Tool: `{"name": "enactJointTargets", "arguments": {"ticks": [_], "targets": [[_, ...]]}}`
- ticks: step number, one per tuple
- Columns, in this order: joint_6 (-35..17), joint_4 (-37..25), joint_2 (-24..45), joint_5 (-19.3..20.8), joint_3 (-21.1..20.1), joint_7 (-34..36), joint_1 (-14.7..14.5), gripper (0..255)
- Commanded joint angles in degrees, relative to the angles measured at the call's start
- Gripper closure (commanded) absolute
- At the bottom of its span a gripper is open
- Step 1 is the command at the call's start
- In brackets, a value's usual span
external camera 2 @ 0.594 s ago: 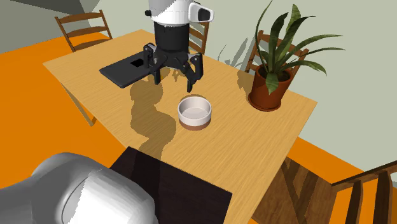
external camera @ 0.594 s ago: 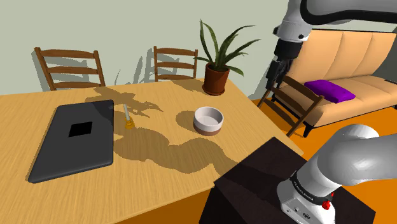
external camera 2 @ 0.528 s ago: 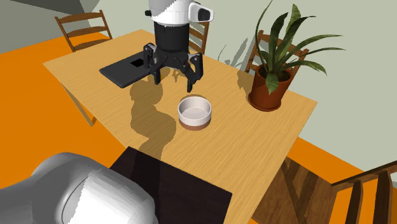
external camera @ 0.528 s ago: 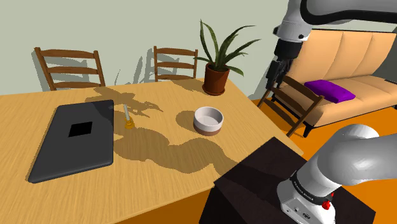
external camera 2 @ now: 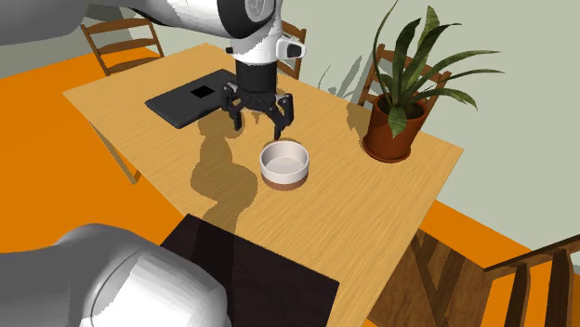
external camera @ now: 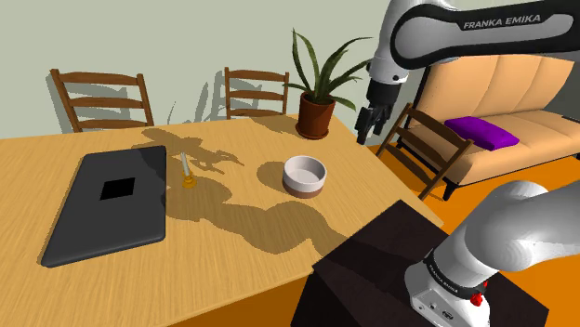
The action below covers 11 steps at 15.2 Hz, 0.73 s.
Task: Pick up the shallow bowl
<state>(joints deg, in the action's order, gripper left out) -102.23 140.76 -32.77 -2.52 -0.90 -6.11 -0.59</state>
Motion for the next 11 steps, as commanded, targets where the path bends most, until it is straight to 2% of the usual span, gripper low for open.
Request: {"name": "enactJointTargets", "arguments": {"ticks": [1,11], "targets": [[-4.3,0.6,3.6,-0.7,-1.1,1.2,-0.6,0],[-20.9,-3.7,24.0,-1.6,-4.7,5.5,-2.3,0]]}}
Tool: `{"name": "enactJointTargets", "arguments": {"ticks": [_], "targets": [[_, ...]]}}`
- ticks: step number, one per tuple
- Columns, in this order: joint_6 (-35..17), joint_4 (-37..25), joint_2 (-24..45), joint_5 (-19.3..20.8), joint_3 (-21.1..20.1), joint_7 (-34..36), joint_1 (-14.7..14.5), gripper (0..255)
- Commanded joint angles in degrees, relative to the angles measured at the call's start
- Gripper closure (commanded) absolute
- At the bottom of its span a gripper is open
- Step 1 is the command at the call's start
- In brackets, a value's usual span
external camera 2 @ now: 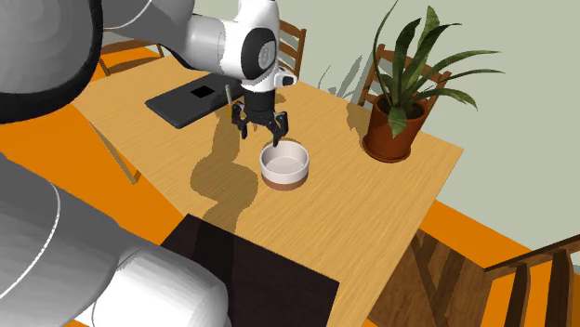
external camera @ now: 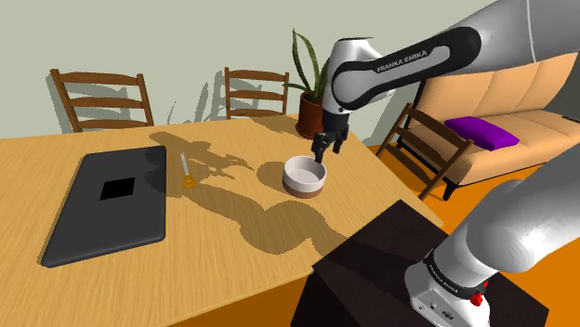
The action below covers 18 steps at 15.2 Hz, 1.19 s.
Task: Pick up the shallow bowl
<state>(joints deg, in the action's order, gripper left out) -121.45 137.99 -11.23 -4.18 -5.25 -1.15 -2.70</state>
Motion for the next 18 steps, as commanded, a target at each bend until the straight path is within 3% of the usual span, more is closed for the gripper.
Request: {"name": "enactJointTargets", "arguments": {"ticks": [1,11,18], "targets": [[-3.1,-1.8,4.7,0.1,-0.7,1.1,-0.3,0],[-12.9,-14.1,26.6,2.8,-2.1,6.2,-2.5,0],[-17.5,-13.7,30.8,3.4,-1.8,6.3,-2.8,0]]}}
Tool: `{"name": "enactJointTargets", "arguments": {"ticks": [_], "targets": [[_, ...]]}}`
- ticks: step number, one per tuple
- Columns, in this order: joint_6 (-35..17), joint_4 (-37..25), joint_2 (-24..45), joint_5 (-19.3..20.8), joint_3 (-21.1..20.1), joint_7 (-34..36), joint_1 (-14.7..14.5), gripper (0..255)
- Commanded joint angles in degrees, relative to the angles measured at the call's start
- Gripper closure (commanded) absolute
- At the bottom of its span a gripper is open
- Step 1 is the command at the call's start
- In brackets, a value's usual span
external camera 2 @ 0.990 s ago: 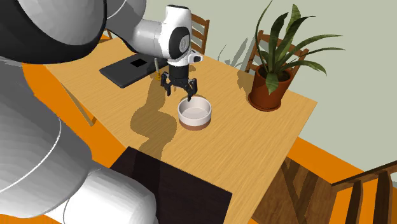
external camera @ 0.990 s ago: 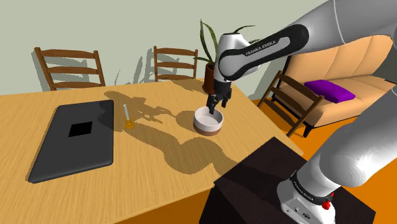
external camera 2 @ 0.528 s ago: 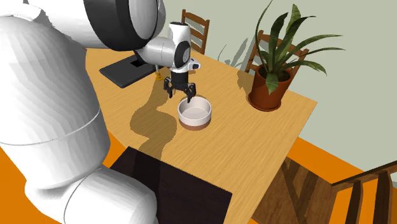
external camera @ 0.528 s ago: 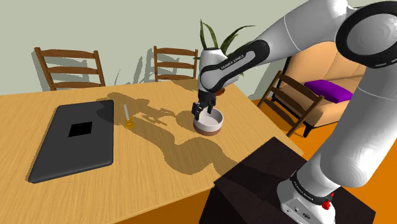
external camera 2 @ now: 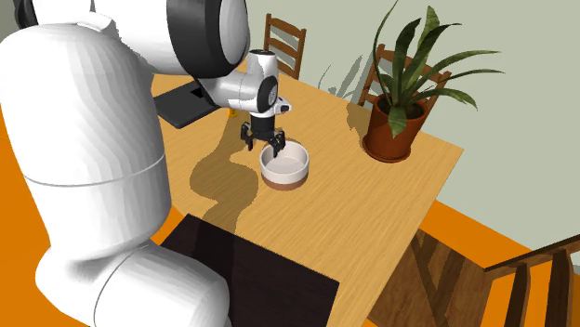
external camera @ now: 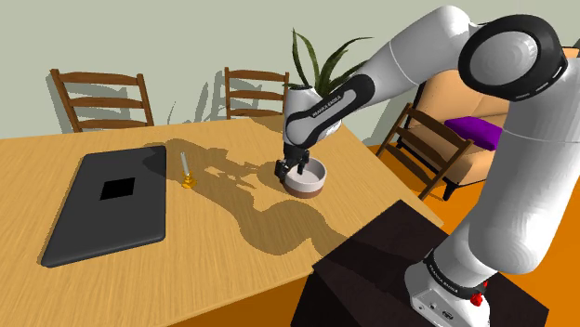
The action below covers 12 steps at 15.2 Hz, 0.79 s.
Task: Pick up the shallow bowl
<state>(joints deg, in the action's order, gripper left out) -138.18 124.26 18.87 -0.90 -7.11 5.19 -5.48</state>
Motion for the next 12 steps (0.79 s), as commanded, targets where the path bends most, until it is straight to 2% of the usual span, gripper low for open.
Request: {"name": "enactJointTargets", "arguments": {"ticks": [1,2,3,12], "targets": [[-1.1,0.1,1.0,0.1,0.1,0.0,0.0,0],[-1.1,0.1,1.0,0.1,0.1,0.0,0.0,0],[-1.1,0.1,1.0,0.1,0.1,0.0,0.0,255],[-1.1,0.1,1.0,0.1,0.1,0.0,0.0,255]]}}
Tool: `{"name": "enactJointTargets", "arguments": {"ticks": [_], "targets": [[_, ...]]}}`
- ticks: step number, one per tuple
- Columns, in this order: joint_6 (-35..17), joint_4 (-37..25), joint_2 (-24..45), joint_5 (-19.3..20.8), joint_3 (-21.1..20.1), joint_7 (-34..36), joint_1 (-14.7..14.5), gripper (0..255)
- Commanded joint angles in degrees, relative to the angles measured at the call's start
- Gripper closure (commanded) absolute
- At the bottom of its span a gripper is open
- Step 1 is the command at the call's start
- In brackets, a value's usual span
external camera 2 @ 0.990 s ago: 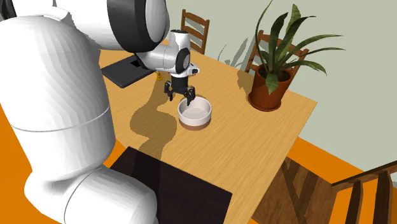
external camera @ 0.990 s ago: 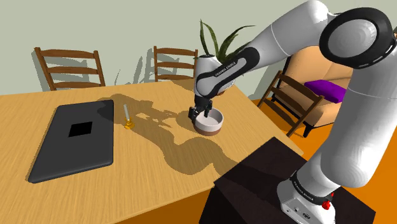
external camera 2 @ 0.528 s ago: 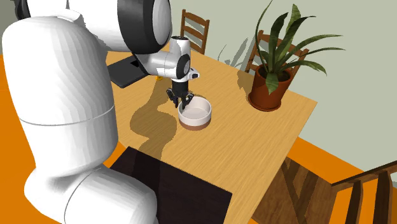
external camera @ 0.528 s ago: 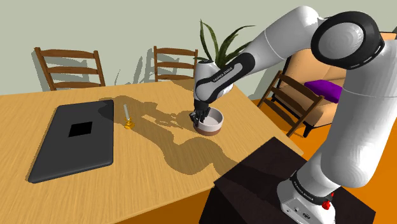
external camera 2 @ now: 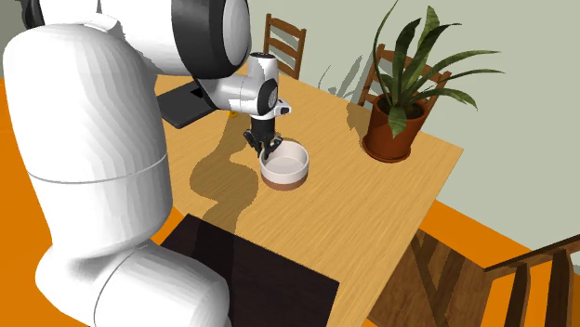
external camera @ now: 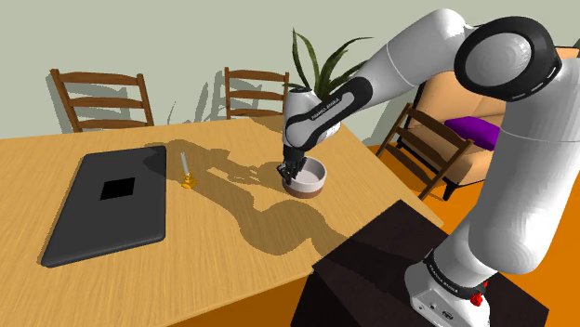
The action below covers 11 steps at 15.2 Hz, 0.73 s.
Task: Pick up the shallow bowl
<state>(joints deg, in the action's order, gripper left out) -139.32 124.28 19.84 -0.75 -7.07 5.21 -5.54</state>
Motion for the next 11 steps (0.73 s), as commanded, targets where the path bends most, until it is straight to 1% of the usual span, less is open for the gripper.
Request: {"name": "enactJointTargets", "arguments": {"ticks": [1,11], "targets": [[0.7,0.0,-0.6,-0.1,0.0,0.0,0.1,255],[7.3,-0.9,-6.3,-0.8,-0.3,-0.3,0.4,255]]}}
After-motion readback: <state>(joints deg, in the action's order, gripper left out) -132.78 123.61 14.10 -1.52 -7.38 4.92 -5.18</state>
